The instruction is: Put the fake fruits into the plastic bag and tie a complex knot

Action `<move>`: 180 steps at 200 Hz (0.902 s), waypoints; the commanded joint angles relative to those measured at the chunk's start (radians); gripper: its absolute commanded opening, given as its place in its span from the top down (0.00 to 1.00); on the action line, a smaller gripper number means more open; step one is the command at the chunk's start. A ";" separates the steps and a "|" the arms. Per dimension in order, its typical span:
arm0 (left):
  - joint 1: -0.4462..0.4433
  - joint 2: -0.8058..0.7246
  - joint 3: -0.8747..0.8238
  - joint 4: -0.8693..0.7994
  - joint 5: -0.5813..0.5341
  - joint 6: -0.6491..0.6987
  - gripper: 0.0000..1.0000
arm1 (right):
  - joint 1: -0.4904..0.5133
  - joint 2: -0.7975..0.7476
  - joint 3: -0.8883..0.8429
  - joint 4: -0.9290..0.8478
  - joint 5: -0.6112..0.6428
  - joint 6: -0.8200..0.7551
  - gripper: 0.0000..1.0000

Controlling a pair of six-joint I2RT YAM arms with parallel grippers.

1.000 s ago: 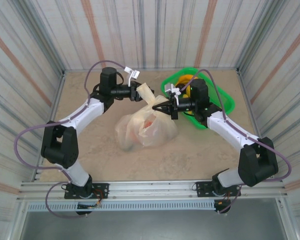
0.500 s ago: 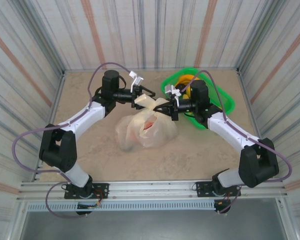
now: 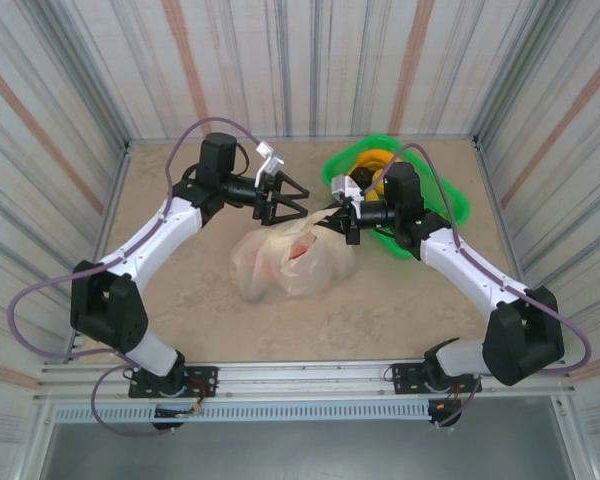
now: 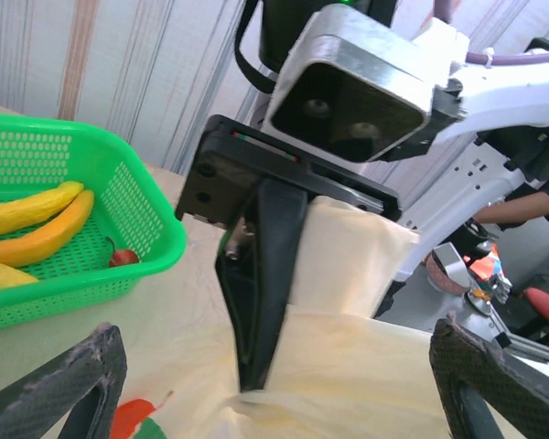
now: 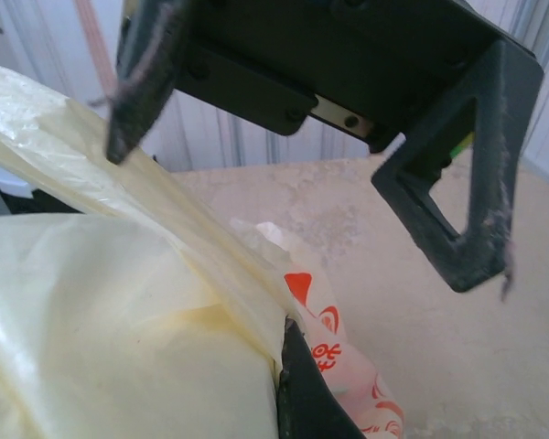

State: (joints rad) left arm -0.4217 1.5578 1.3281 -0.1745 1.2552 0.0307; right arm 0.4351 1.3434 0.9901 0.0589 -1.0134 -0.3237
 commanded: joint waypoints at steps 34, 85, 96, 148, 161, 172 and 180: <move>-0.028 -0.030 0.049 -0.277 -0.095 0.223 0.08 | 0.018 -0.038 0.012 -0.013 0.041 -0.047 1.00; -0.042 -0.023 0.054 -0.361 -0.140 0.285 0.09 | 0.030 -0.054 0.000 0.040 0.103 -0.043 1.00; -0.042 -0.022 0.052 -0.367 -0.140 0.288 0.09 | 0.031 -0.058 -0.004 0.051 0.113 -0.044 1.00; -0.045 -0.009 0.043 -0.391 -0.110 0.295 0.19 | 0.039 -0.058 -0.004 0.065 0.146 -0.050 1.00; -0.046 -0.002 0.045 -0.392 -0.100 0.291 0.26 | 0.045 -0.058 -0.001 0.053 0.162 -0.065 1.00; -0.048 0.003 0.048 -0.397 -0.095 0.290 0.33 | 0.048 -0.056 -0.001 0.052 0.175 -0.072 1.00; -0.048 0.007 0.052 -0.401 -0.093 0.290 0.38 | 0.048 -0.057 -0.002 0.052 0.178 -0.072 1.00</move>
State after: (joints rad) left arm -0.4603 1.5520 1.3560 -0.5426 1.1332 0.3031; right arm 0.4725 1.3083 0.9901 0.1001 -0.8654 -0.3576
